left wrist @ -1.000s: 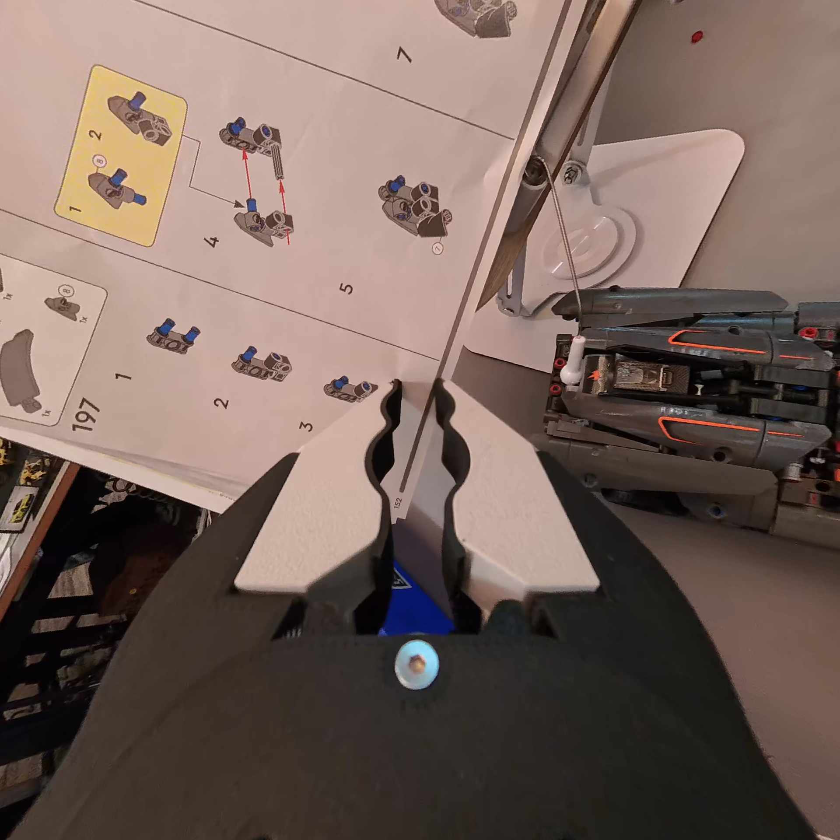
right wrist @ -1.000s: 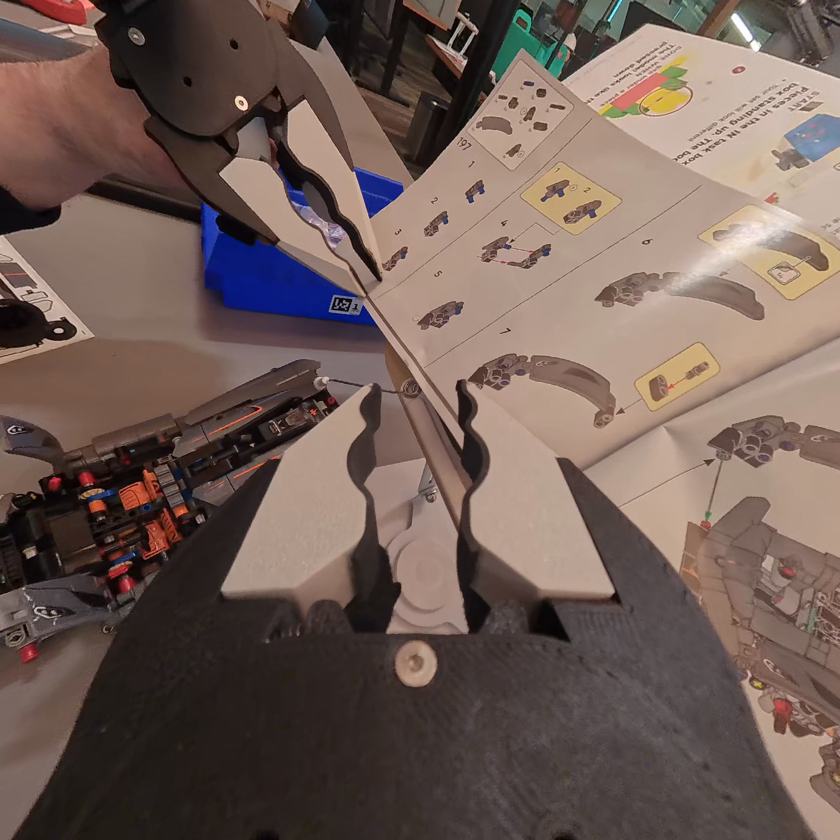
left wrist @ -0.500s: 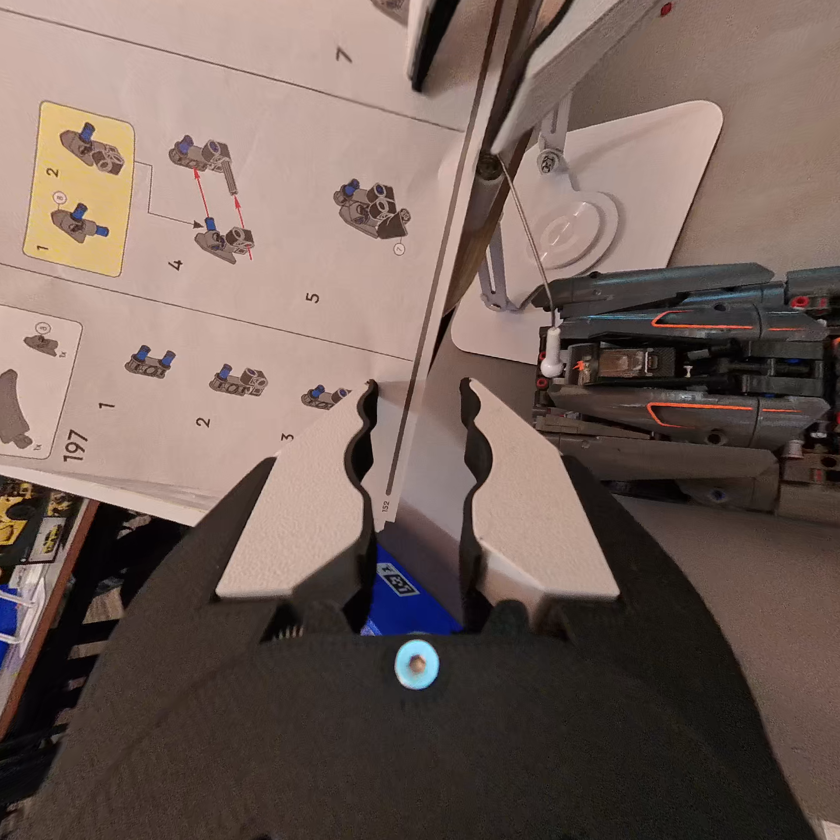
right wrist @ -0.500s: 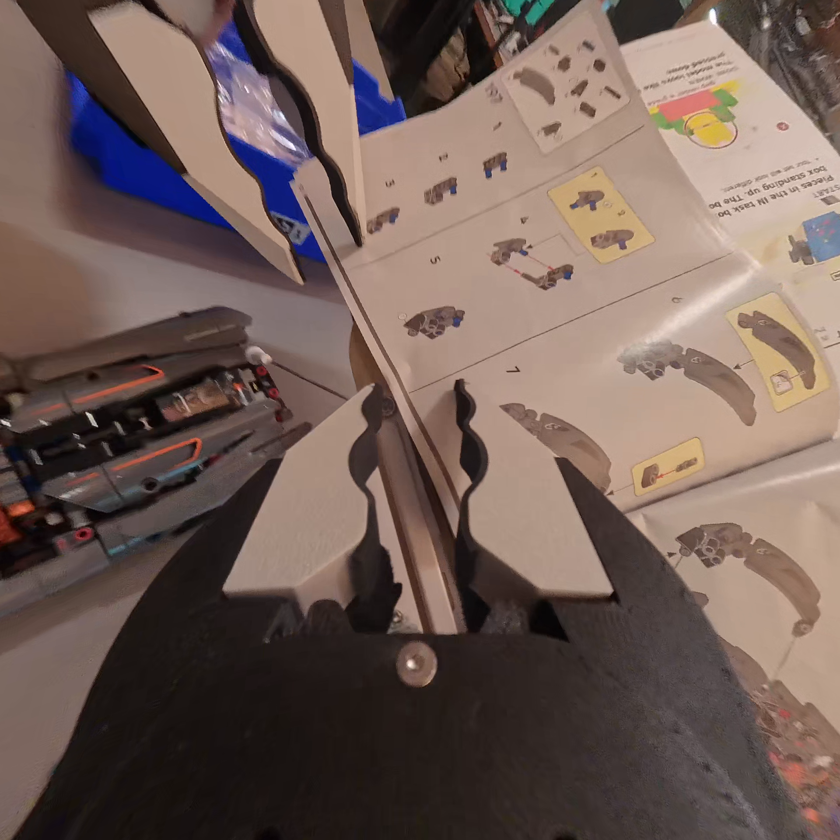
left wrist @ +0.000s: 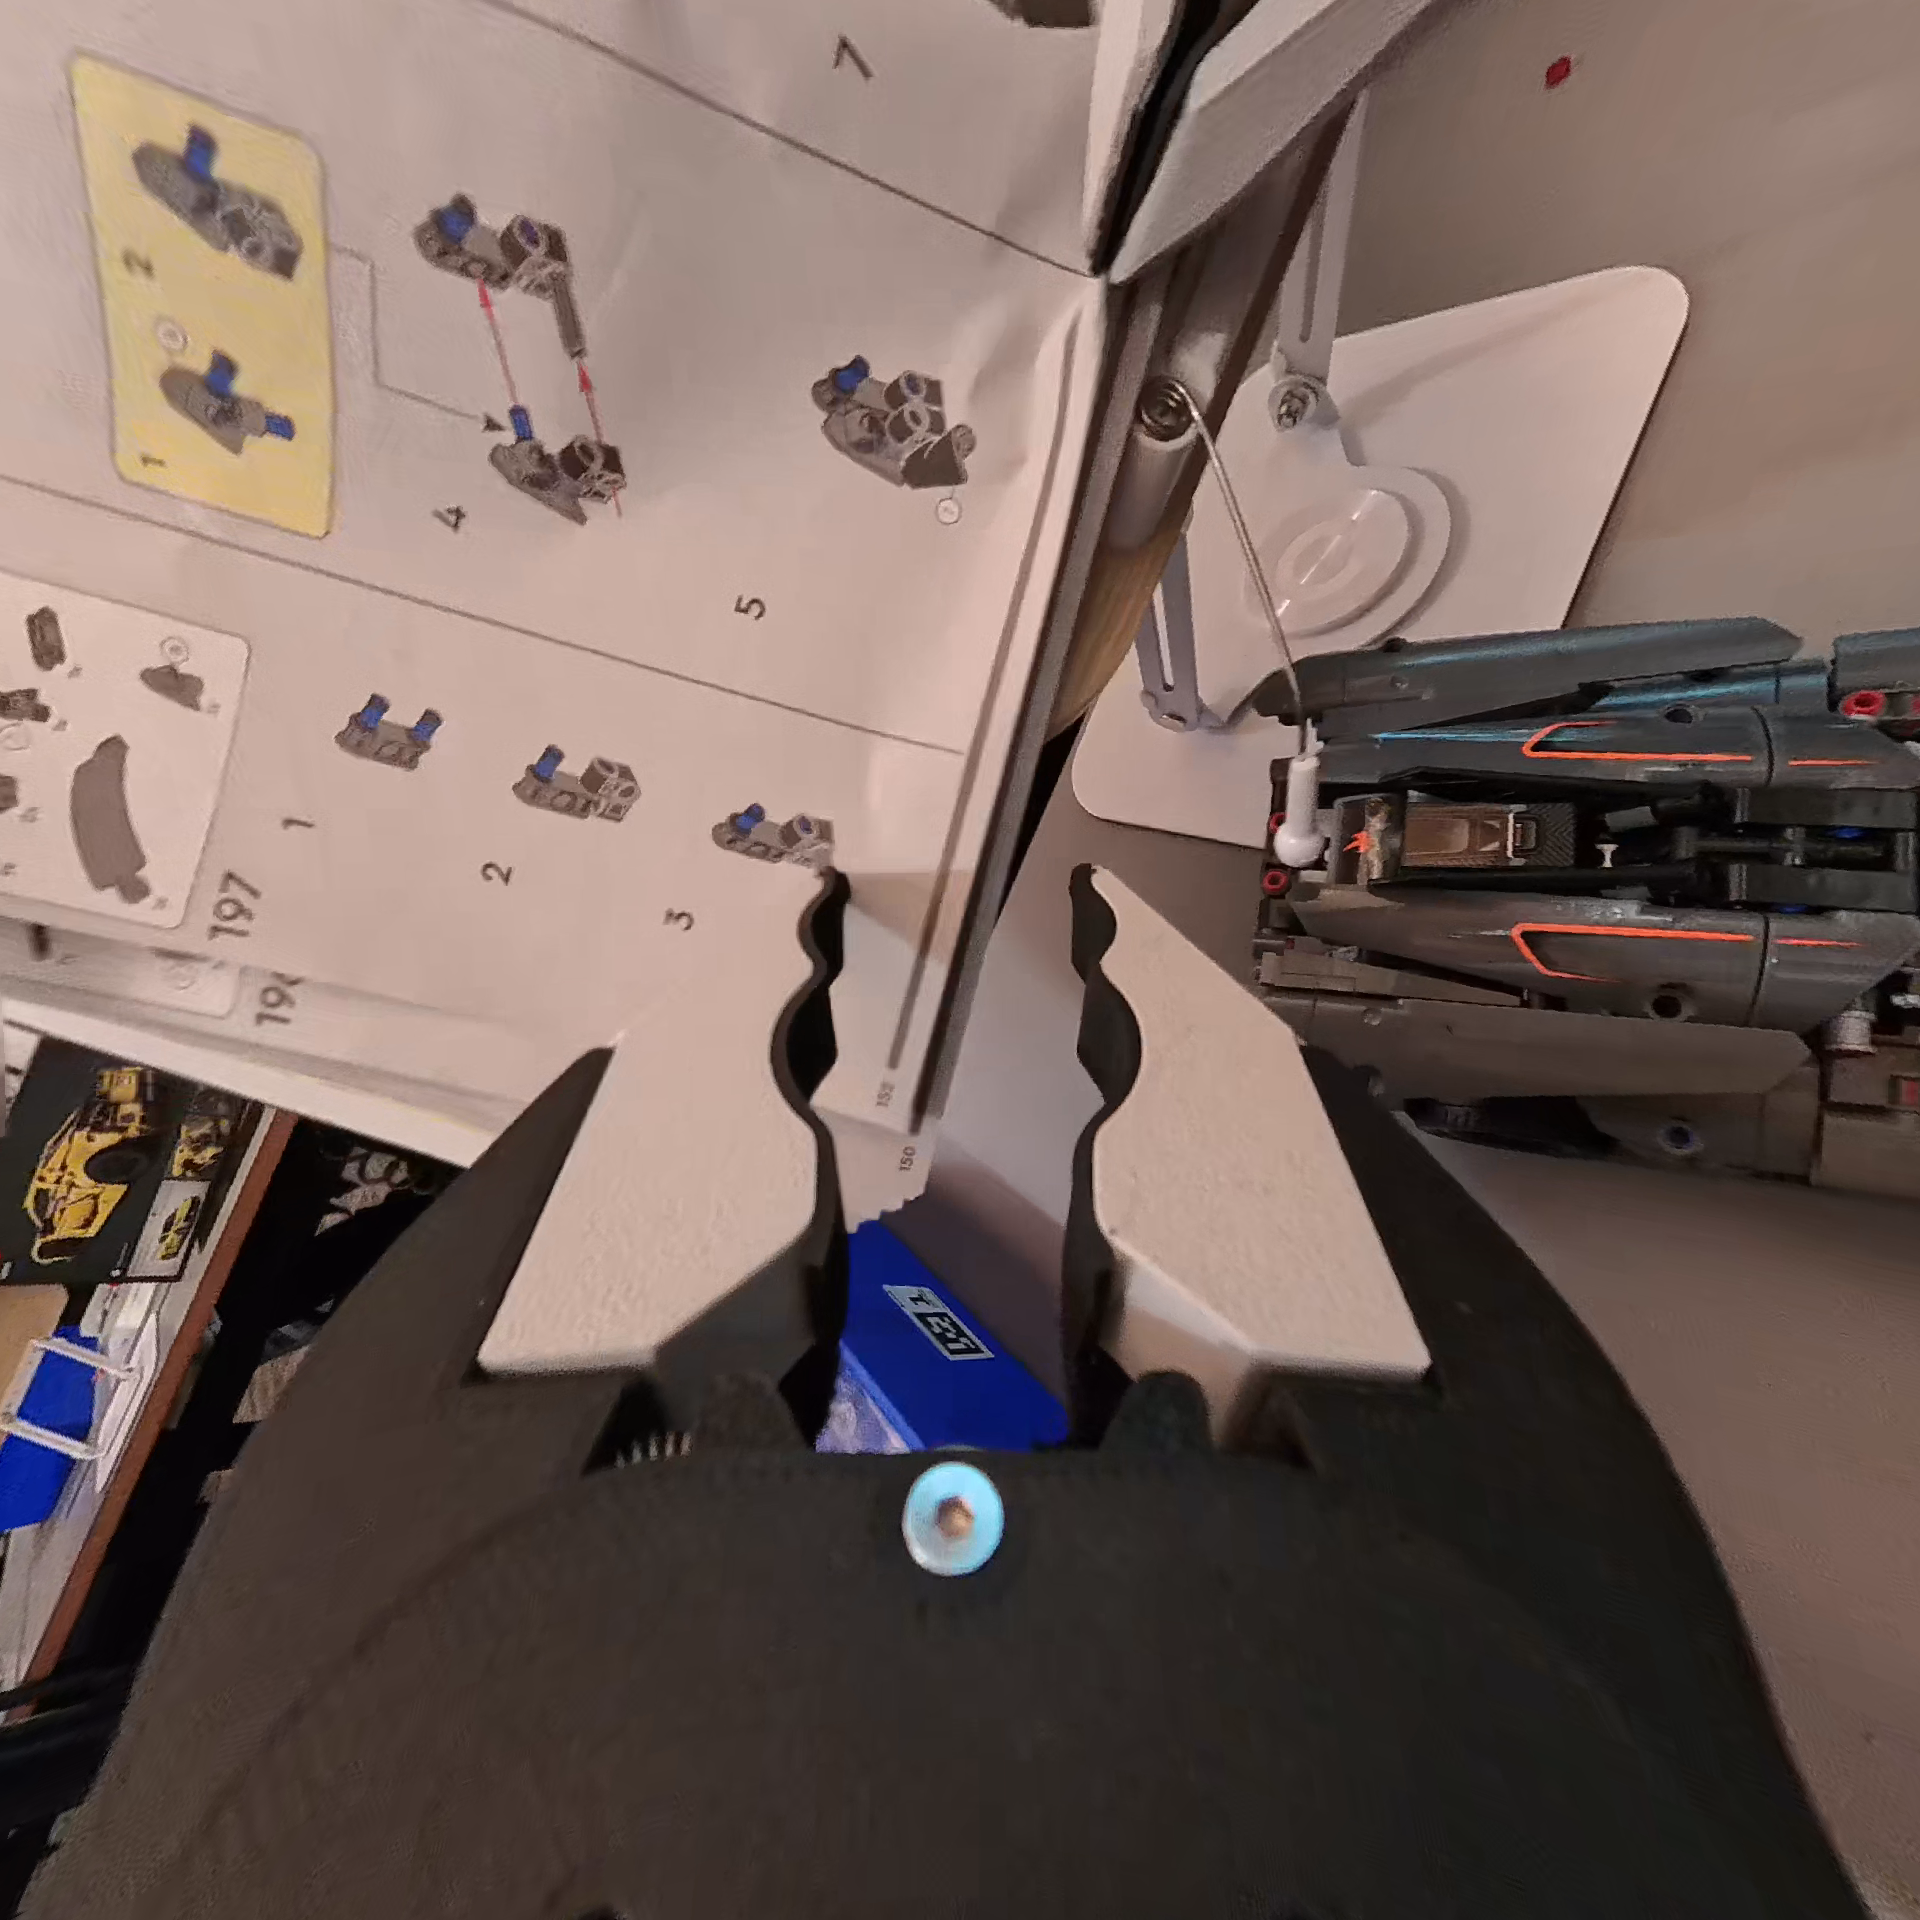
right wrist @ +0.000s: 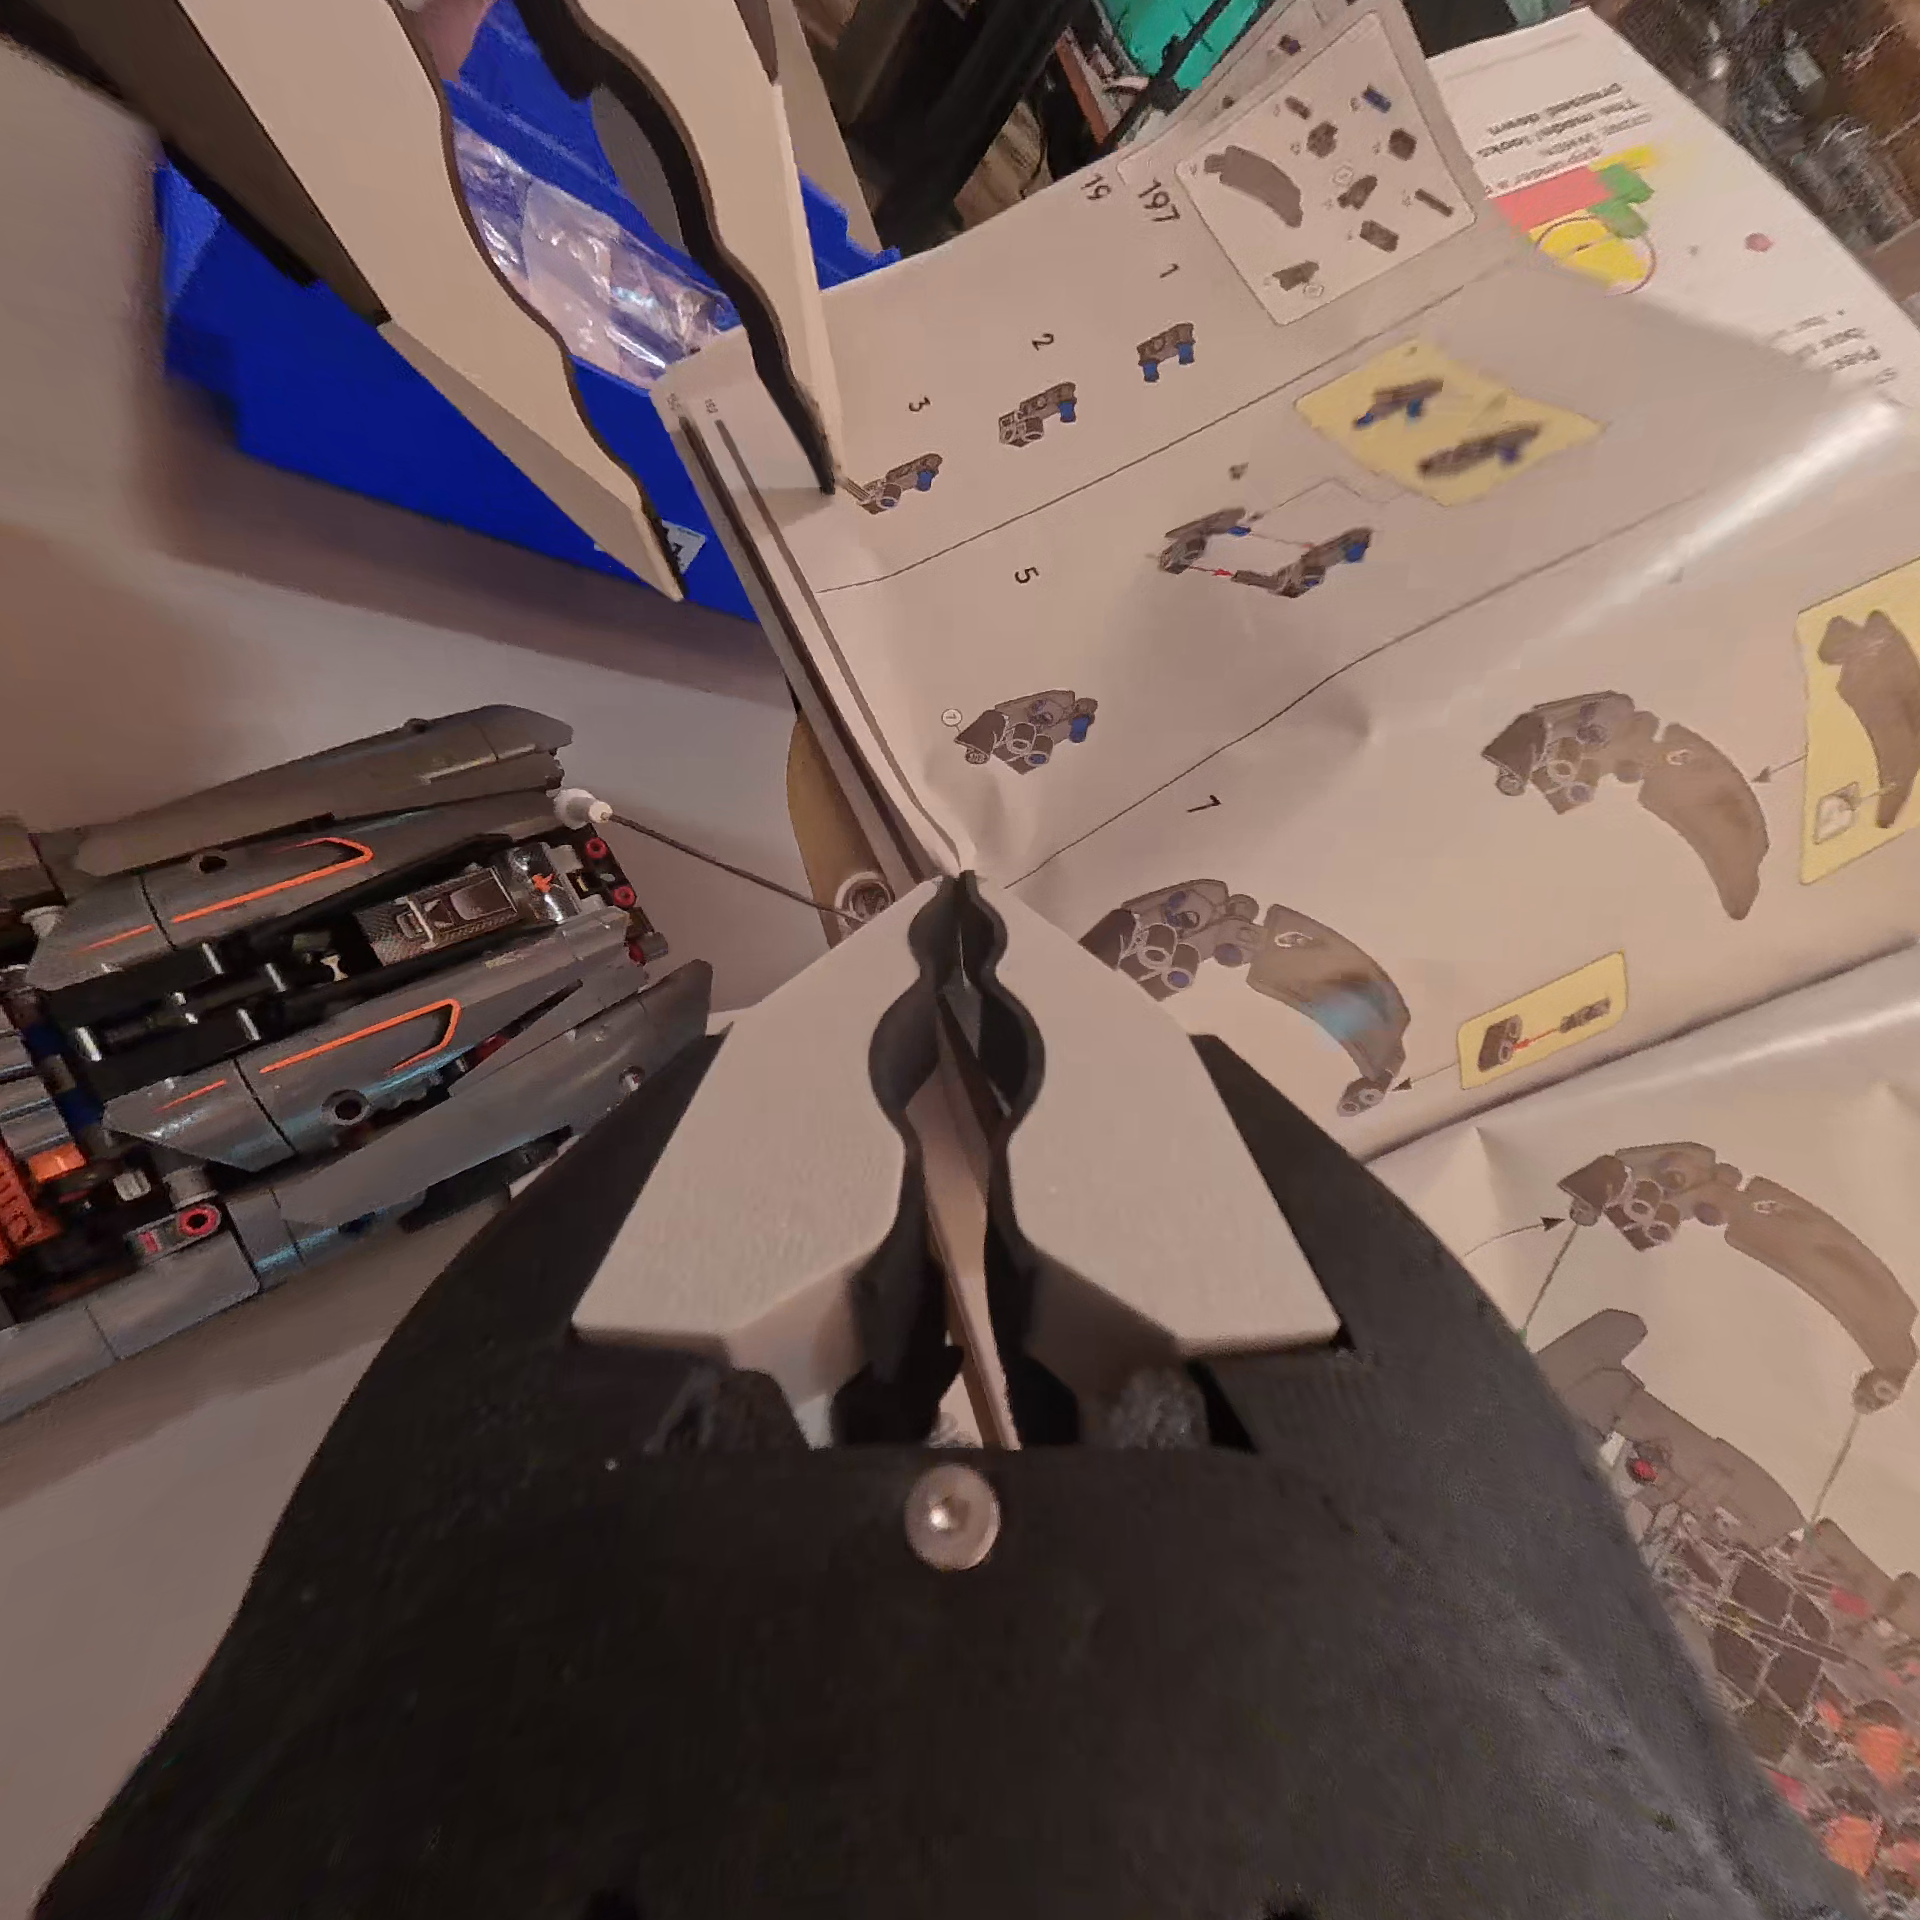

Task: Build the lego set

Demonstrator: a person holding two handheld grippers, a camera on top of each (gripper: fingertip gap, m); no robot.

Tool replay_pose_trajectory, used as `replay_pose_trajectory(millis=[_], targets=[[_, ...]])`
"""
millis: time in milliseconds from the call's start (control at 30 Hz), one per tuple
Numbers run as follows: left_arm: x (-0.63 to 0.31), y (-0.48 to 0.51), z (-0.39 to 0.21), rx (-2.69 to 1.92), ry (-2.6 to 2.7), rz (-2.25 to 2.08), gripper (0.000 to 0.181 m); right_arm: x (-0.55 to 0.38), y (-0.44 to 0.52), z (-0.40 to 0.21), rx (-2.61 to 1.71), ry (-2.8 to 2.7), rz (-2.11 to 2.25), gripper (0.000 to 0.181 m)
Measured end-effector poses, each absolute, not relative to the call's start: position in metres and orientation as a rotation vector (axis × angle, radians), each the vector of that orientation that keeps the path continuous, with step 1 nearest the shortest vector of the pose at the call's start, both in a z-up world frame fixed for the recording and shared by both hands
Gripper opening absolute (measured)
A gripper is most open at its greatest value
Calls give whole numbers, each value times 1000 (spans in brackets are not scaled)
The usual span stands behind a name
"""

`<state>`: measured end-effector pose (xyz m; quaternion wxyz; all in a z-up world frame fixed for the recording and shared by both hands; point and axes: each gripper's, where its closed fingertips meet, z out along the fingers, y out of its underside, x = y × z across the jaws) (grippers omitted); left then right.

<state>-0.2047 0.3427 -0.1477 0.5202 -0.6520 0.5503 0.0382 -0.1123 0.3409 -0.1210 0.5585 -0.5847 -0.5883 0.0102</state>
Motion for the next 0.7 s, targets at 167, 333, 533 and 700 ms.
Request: replay_pose_trajectory(millis=[167, 333, 533, 700], targets=[[-218, 346, -130, -1545, 1233, 102, 53, -107, 337, -107, -1369, -1317, 111, 0], [-232, 349, -125, -1569, 1187, 112, 58, -104, 338, -106, -1369, -1304, 104, 0], [-245, 353, -126, -1613, 1152, 118, 60, -105, 336, -107, -1338, -1313, 35, 0], [-245, 356, -136, -1646, 1173, 131, 62, -101, 336, -102, -1305, -1283, -35, 0]])
